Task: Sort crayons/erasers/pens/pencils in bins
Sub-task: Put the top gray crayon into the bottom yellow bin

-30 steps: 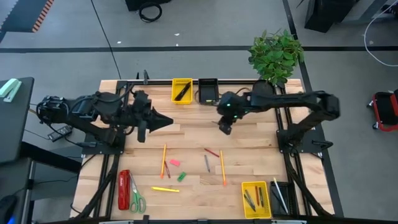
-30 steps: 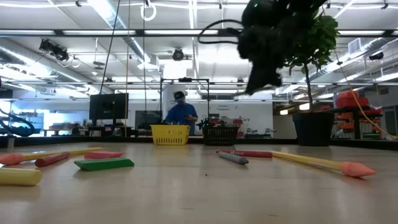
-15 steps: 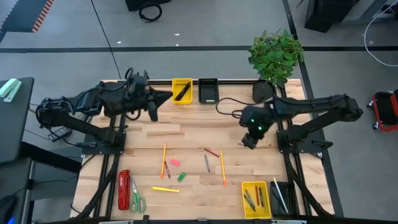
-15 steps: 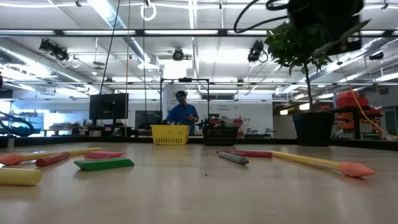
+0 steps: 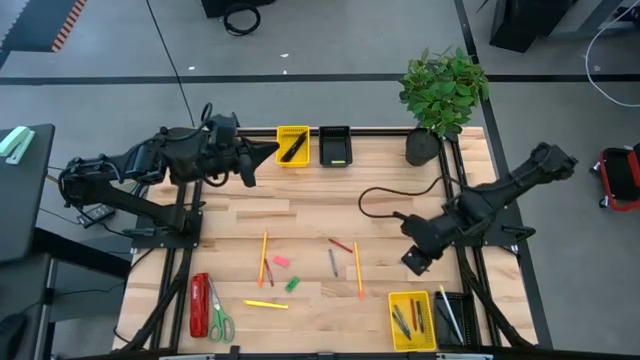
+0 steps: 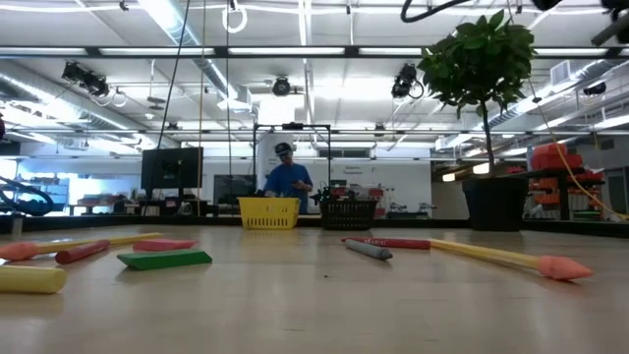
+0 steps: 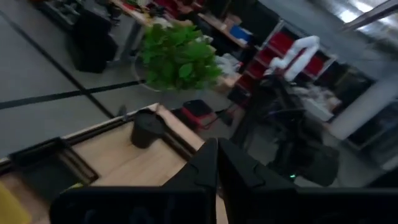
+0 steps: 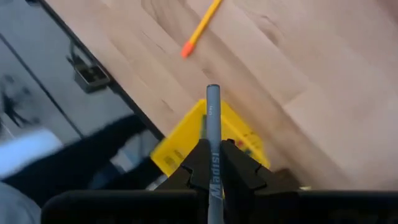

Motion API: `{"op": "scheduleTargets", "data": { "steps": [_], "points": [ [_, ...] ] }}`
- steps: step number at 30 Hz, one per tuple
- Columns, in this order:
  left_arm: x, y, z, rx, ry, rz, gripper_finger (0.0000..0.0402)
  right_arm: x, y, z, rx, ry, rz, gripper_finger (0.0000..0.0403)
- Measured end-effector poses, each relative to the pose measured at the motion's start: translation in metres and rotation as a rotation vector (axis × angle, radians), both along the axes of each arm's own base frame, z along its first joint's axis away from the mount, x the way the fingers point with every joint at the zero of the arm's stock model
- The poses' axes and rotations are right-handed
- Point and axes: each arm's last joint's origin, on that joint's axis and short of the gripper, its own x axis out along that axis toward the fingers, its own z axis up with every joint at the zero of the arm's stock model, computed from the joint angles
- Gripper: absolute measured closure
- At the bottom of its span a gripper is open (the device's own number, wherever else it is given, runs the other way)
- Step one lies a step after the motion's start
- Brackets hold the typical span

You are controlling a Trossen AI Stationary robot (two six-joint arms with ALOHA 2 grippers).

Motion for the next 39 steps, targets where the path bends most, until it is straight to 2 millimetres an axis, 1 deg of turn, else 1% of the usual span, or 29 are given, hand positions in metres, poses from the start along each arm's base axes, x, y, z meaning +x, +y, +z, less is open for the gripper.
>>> {"op": "scheduleTargets", "data": {
  "steps": [3,6,8,14,16,18,22,27,33,39],
  "points": [
    [0.001,-0.002,0.001,-0.042,-0.025,-0.078,0.0380,-0.001,0.015,-0.001,0.027,-0.008,-0.100,0.0372],
    [0.001,-0.006,0.001,-0.079,-0.031,-0.167,0.0378,0.000,0.034,-0.006,0.069,0.016,-0.131,0.0372],
    [0.002,-0.010,0.001,-0.094,-0.033,-0.213,0.0378,-0.002,0.050,-0.011,0.099,0.048,-0.142,0.0372],
    [0.001,-0.023,0.001,-0.071,-0.020,-0.326,0.0386,-0.004,0.097,-0.035,0.160,0.151,-0.190,0.0372],
    [0.000,-0.026,0.001,-0.067,-0.019,-0.354,0.0387,-0.005,0.110,-0.045,0.165,0.181,-0.206,0.0372],
    [0.000,-0.027,0.001,-0.066,-0.017,-0.370,0.0386,-0.006,0.118,-0.056,0.138,0.208,-0.217,0.0372],
    [-0.001,-0.030,-0.001,-0.052,0.010,-0.384,0.0379,-0.002,0.128,-0.075,0.063,0.215,-0.226,0.0372],
    [-0.001,-0.034,-0.001,-0.049,0.015,-0.404,0.0381,0.003,0.135,-0.089,0.042,0.223,-0.237,0.0372],
    [-0.005,-0.042,-0.001,-0.053,0.020,-0.477,0.0388,0.006,0.134,-0.097,0.008,0.243,-0.248,0.0364],
    [-0.005,-0.045,-0.002,-0.056,0.024,-0.488,0.0382,0.005,0.132,-0.097,-0.022,0.221,-0.258,0.0320]
  ]
}}
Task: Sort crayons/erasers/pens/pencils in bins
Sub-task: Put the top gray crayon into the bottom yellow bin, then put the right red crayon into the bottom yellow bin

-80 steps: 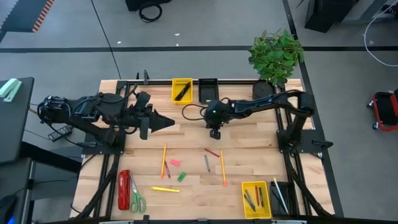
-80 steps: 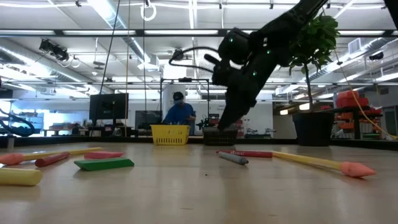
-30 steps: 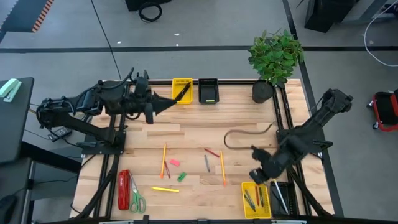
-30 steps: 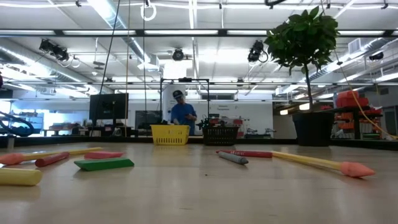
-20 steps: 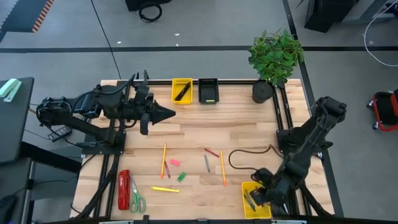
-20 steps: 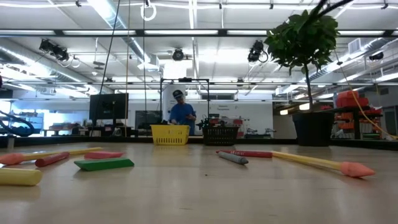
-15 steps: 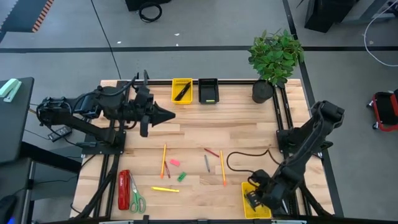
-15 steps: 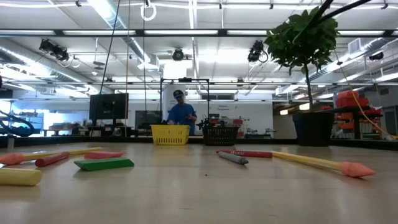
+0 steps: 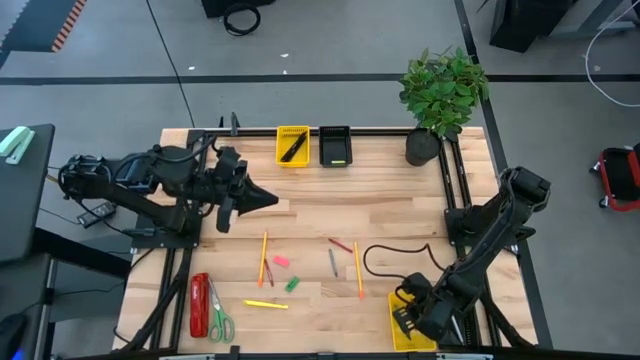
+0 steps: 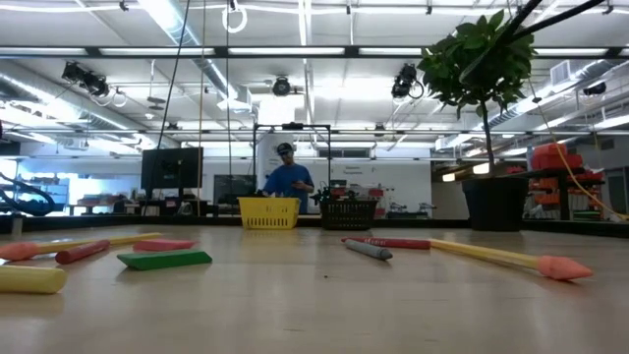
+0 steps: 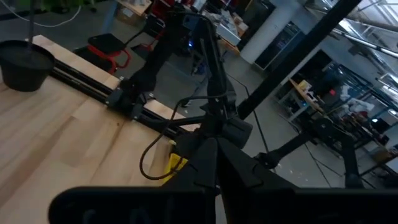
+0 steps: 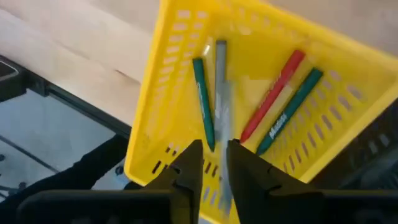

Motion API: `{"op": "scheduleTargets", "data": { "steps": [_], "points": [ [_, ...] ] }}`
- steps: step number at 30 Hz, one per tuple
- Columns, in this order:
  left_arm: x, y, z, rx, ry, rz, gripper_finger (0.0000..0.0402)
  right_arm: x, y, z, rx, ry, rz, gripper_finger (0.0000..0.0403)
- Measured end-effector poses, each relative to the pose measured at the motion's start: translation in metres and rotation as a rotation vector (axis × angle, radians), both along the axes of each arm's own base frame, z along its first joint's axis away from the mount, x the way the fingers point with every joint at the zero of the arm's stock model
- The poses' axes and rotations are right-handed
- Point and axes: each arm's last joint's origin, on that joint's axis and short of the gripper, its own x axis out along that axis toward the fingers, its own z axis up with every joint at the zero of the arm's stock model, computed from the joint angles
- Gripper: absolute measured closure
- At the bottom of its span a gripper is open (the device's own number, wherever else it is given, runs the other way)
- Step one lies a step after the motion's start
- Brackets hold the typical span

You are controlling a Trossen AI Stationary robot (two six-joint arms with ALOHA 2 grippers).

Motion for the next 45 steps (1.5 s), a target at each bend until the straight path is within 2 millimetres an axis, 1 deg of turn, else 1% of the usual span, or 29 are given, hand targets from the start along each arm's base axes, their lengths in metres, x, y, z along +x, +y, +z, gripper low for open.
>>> {"op": "scheduleTargets", "data": {
  "steps": [4,8,11,15,19,22,25,28,31,37,40,45],
  "points": [
    [0.000,0.001,0.000,-0.019,0.002,0.029,0.0380,0.000,-0.001,0.000,-0.025,-0.021,0.008,0.0299],
    [0.000,0.002,0.000,-0.027,0.000,0.053,0.0386,0.000,-0.002,0.003,-0.032,-0.044,0.037,0.0289],
    [0.000,0.002,0.000,-0.066,0.002,0.072,0.0390,-0.002,-0.007,0.013,-0.050,-0.102,0.055,0.0289],
    [0.000,0.002,0.000,-0.099,0.003,0.080,0.0387,-0.001,-0.026,0.034,-0.108,-0.201,0.050,0.0292],
    [0.000,0.002,0.000,-0.103,0.001,0.082,0.0379,0.012,-0.052,0.054,-0.230,-0.379,0.090,0.0295],
    [0.001,0.003,0.000,-0.099,-0.002,0.111,0.0378,0.032,-0.071,0.063,-0.363,-0.498,0.174,0.0295],
    [0.001,0.003,0.001,-0.098,-0.010,0.129,0.0383,0.055,-0.084,0.065,-0.526,-0.610,0.318,0.0295],
    [0.001,0.003,0.002,-0.098,-0.023,0.128,0.0389,0.075,-0.091,0.060,-0.710,-0.659,0.502,0.0295],
    [0.001,0.003,0.003,-0.113,-0.024,0.128,0.0390,0.090,-0.103,0.050,-0.816,-0.618,0.610,0.0295],
    [0.000,-0.002,0.003,-0.147,-0.022,0.108,0.0377,0.111,-0.132,0.035,-0.776,-0.536,0.561,0.0295],
    [0.000,-0.006,0.002,-0.147,-0.018,0.093,0.0377,0.119,-0.139,0.027,-0.755,-0.525,0.579,0.0295],
    [0.011,-0.013,-0.005,-0.141,0.018,0.087,0.0387,0.133,-0.144,0.008,-0.746,-0.495,0.623,0.0295]
  ]
}}
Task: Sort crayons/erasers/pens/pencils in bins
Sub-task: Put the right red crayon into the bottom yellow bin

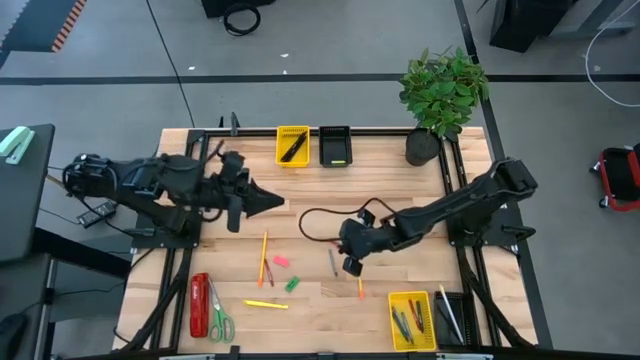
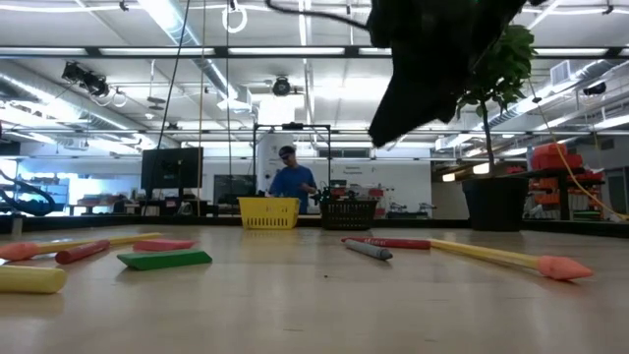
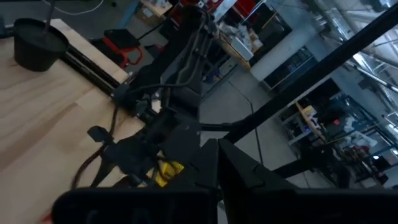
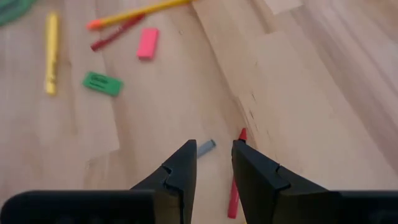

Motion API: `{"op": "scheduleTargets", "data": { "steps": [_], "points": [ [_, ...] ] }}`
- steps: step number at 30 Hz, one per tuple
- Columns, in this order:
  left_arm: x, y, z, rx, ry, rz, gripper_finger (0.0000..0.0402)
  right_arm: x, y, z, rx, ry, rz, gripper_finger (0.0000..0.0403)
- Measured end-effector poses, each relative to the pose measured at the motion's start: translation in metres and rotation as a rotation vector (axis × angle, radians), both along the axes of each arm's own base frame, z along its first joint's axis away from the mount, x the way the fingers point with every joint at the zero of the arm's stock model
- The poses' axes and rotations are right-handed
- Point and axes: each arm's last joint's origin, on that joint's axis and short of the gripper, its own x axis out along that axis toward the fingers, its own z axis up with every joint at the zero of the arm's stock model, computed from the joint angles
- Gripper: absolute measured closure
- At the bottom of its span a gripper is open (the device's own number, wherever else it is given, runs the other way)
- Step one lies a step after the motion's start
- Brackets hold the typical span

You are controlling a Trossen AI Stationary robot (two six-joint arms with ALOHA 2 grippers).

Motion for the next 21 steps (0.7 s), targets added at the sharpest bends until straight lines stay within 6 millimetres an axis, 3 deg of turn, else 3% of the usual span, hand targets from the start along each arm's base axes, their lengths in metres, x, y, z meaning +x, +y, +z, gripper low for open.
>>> {"op": "scheduleTargets", "data": {
  "steps": [9,15,21],
  "points": [
    [0.009,-0.009,-0.007,0.040,0.031,-0.032,0.0380,0.009,-0.001,-0.022,-0.014,0.009,-0.131,0.0295],
    [0.017,-0.002,-0.011,0.102,0.052,-0.002,0.0376,0.013,0.002,-0.034,-0.043,0.021,-0.097,0.0294],
    [0.023,0.006,-0.011,0.050,0.043,0.048,0.0385,0.017,0.003,-0.056,-0.102,0.037,-0.073,0.0294]
  ]
}}
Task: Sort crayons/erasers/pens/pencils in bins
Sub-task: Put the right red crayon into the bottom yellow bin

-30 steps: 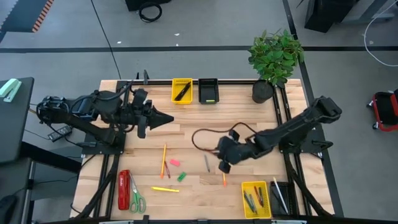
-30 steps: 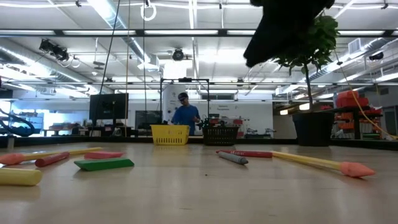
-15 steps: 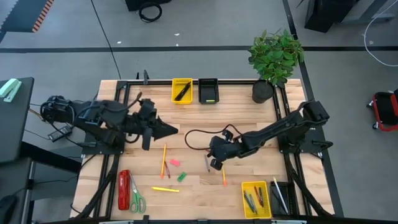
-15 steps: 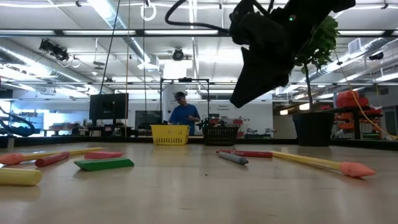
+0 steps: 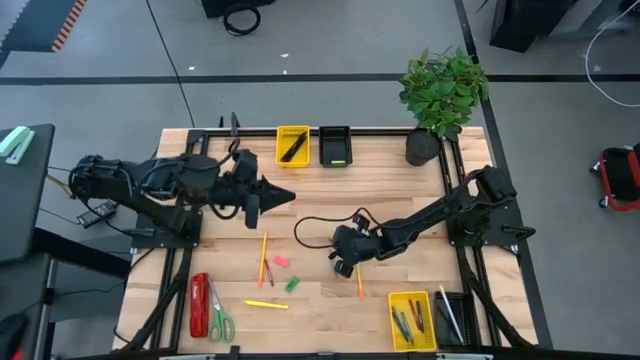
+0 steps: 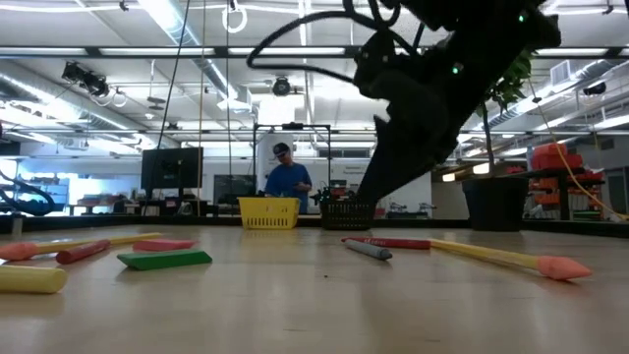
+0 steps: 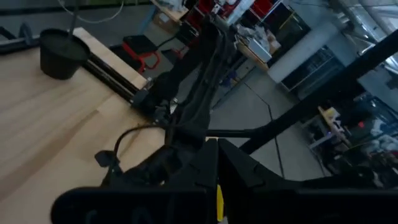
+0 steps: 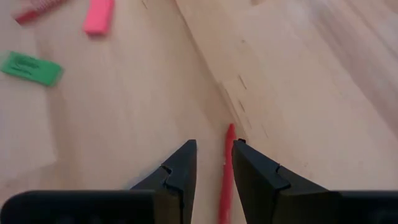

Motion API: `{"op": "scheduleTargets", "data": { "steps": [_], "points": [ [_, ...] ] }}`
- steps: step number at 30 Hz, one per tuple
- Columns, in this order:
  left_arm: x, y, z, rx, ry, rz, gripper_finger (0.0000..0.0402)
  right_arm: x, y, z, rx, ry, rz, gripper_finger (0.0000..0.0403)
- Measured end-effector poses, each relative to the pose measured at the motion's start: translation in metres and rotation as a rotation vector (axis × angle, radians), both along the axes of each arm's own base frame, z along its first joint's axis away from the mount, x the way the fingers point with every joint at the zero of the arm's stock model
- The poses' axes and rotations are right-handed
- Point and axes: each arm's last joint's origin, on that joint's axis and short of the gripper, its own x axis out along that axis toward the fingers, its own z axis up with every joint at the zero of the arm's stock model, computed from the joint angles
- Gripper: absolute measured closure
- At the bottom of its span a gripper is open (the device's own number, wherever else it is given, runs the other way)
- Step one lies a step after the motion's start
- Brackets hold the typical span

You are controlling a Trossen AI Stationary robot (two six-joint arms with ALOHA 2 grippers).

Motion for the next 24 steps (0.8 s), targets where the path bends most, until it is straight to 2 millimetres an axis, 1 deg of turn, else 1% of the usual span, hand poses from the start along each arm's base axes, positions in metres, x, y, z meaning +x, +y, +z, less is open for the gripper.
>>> {"op": "scheduleTargets", "data": {
  "steps": [3,6,12,17,21,24],
  "points": [
    [0.002,0.000,-0.003,0.041,0.017,-0.009,0.0387,0.004,-0.004,-0.012,-0.026,0.007,0.001,0.0294],
    [0.002,0.001,-0.002,0.044,0.010,-0.006,0.0386,0.006,-0.004,-0.022,-0.032,0.025,0.000,0.0294],
    [0.004,0.014,-0.002,0.076,0.021,0.041,0.0380,0.008,-0.004,-0.020,-0.042,-0.004,-0.003,0.0294],
    [0.005,0.030,-0.003,0.133,0.033,0.097,0.0386,0.011,-0.011,-0.026,-0.047,0.002,-0.041,0.0294],
    [0.007,0.041,-0.004,0.148,0.048,0.136,0.0388,0.015,-0.017,-0.027,-0.023,-0.016,-0.051,0.0294],
    [0.007,0.046,-0.004,0.175,0.052,0.153,0.0382,0.016,-0.020,-0.026,-0.014,-0.020,-0.055,0.0295]
  ]
}}
